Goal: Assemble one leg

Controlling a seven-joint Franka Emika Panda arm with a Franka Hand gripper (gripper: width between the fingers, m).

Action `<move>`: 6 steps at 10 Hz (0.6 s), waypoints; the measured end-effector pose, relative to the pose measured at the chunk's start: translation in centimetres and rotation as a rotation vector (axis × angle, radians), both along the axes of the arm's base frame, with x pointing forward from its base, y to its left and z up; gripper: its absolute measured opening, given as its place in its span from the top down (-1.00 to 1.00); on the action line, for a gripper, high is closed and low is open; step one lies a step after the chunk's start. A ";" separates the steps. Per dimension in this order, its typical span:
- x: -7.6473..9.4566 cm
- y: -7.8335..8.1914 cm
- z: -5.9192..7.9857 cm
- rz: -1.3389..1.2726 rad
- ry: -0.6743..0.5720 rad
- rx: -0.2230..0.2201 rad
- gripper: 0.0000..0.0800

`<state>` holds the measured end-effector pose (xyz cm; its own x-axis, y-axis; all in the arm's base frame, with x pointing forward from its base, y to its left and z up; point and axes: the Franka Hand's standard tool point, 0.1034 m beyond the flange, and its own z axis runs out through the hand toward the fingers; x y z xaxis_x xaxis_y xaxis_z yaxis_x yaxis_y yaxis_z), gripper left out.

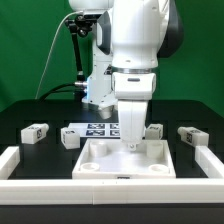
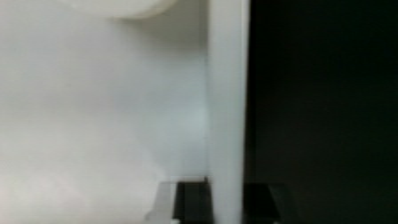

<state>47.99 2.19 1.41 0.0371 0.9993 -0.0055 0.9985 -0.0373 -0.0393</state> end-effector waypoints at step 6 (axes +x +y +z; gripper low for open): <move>0.4 0.8 -0.1 0.026 0.008 0.005 0.85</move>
Offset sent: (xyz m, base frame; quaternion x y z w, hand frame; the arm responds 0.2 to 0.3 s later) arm 0.0000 0.0000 0.0000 0.0000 0.0000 0.0000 1.0000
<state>48.43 3.04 1.29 0.0113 0.9999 -0.0006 0.9988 -0.0113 -0.0474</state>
